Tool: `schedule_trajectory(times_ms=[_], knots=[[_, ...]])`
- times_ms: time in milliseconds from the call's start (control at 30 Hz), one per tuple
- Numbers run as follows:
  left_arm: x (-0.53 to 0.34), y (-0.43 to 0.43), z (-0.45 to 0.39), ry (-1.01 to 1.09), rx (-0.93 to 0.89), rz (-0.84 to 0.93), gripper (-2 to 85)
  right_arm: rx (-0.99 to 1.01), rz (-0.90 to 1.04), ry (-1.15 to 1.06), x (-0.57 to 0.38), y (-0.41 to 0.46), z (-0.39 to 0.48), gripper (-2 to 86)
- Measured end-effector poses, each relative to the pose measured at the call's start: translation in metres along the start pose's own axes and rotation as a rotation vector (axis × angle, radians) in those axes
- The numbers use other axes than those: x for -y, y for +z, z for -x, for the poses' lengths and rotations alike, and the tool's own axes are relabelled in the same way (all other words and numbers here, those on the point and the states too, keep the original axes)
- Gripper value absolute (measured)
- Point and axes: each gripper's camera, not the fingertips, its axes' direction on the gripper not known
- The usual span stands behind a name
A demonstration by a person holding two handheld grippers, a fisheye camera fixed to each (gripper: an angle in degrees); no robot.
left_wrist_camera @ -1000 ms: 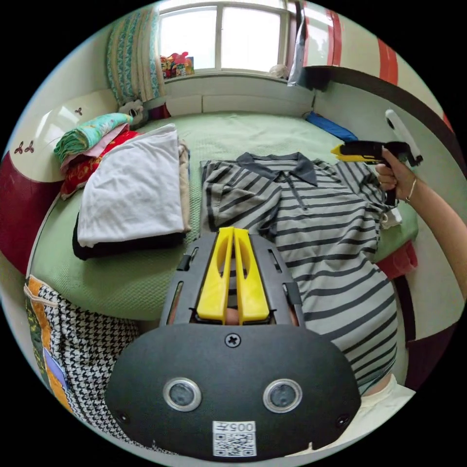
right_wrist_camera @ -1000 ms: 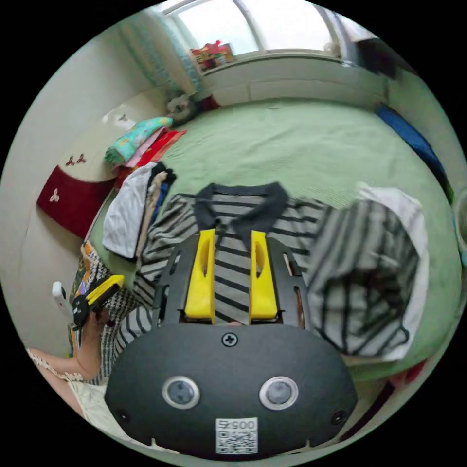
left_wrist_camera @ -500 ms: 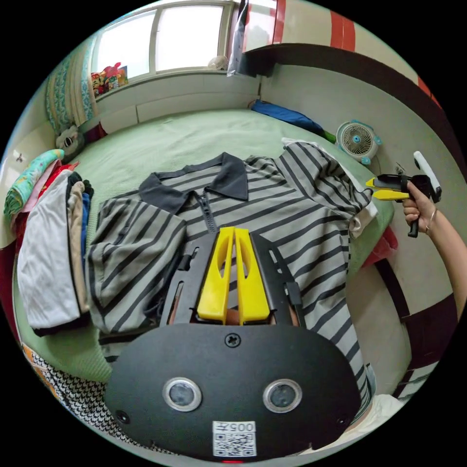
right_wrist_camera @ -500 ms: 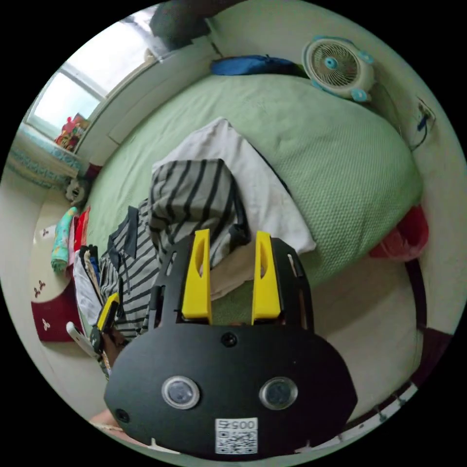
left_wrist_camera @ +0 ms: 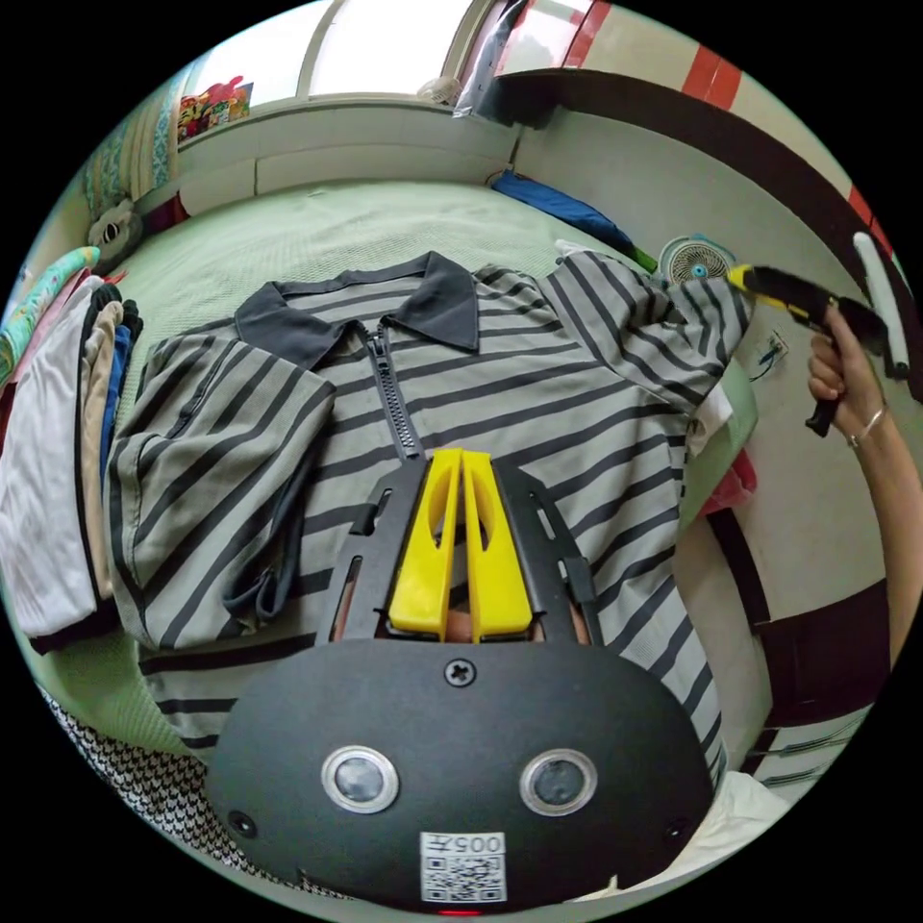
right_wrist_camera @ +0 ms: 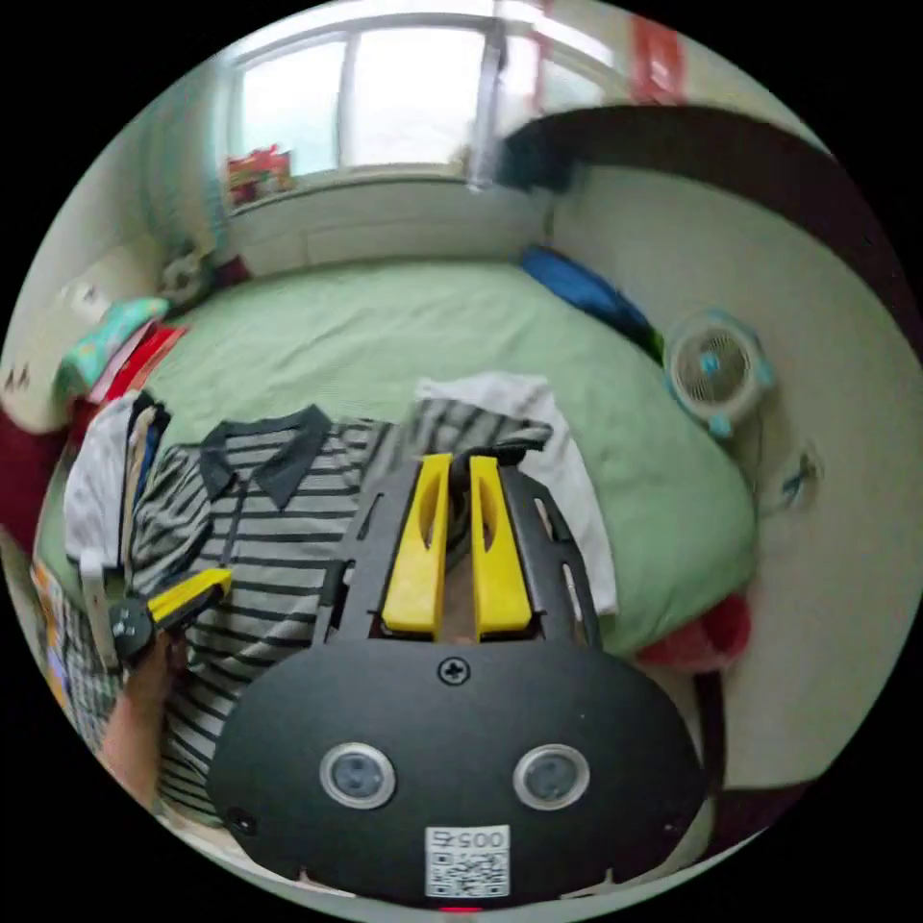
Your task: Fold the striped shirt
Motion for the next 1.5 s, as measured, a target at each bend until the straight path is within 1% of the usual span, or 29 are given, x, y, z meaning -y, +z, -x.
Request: schedule_trajectory(times_ms=[67, 133, 200, 233, 267, 333, 500, 600, 700, 800, 900, 1033, 1133, 1233, 1300, 1367, 1500], knots=[[0.000, 0.000, 0.001, -0.005, 0.005, 0.003, -0.6, 0.067, -0.099, -0.203, -0.007, -0.025, 0.059, 4.0], [0.001, 0.000, 0.004, -0.017, 0.001, 0.001, -0.6, 0.172, -0.090, -0.329, -0.018, -0.030, 0.098, 4.3], [0.001, -0.001, 0.009, -0.033, -0.001, 0.001, -0.6, 0.273, -0.003, -0.412, -0.033, -0.021, 0.129, 5.4], [0.001, -0.002, 0.012, -0.045, -0.002, 0.000, -0.6, 0.332, 0.095, -0.456, -0.043, -0.008, 0.145, 6.5], [0.001, -0.002, 0.014, -0.051, -0.003, -0.001, -0.6, 0.357, 0.186, -0.491, -0.055, 0.005, 0.158, 7.8], [0.002, -0.003, 0.019, -0.062, -0.019, 0.003, -0.6, 0.353, 0.263, -0.518, -0.070, 0.019, 0.166, 9.7], [0.007, -0.004, 0.021, -0.046, -0.025, -0.002, -0.7, 0.330, 0.294, -0.461, -0.076, 0.027, 0.149, 10.8], [0.011, -0.002, 0.023, -0.053, -0.033, 0.001, -0.6, 0.316, 0.269, -0.428, -0.069, 0.025, 0.144, 10.6], [0.015, 0.000, 0.025, -0.068, -0.041, 0.007, -0.6, 0.350, 0.234, -0.413, -0.062, 0.026, 0.154, 10.2], [0.017, 0.002, 0.026, -0.082, -0.034, 0.018, -0.6, 0.388, 0.238, -0.413, -0.059, 0.041, 0.178, 9.4], [0.018, 0.004, 0.028, -0.098, -0.035, 0.022, -0.7, 0.366, 0.264, -0.395, -0.059, 0.068, 0.204, 8.4], [0.020, 0.003, 0.033, -0.122, -0.029, 0.016, -0.7, 0.296, 0.335, -0.281, -0.065, 0.110, 0.222, 6.9], [0.021, 0.002, 0.038, -0.142, -0.042, 0.015, -0.7, 0.328, 0.421, -0.290, -0.078, 0.127, 0.234, 6.2], [0.021, -0.001, 0.042, -0.155, -0.048, 0.001, -0.7, 0.348, 0.378, -0.382, -0.091, 0.112, 0.238, 6.2], [0.020, -0.003, 0.042, -0.159, -0.047, -0.016, -0.6, 0.385, 0.354, -0.378, -0.096, 0.100, 0.229, 7.0], [0.019, -0.009, 0.041, -0.155, -0.052, -0.052, -0.6, 0.402, 0.290, -0.349, -0.103, 0.081, 0.210, 6.8], [0.012, -0.026, 0.036, -0.142, -0.057, -0.151, -0.6, 0.440, 0.245, -0.319, -0.121, 0.058, 0.186, 6.1]])
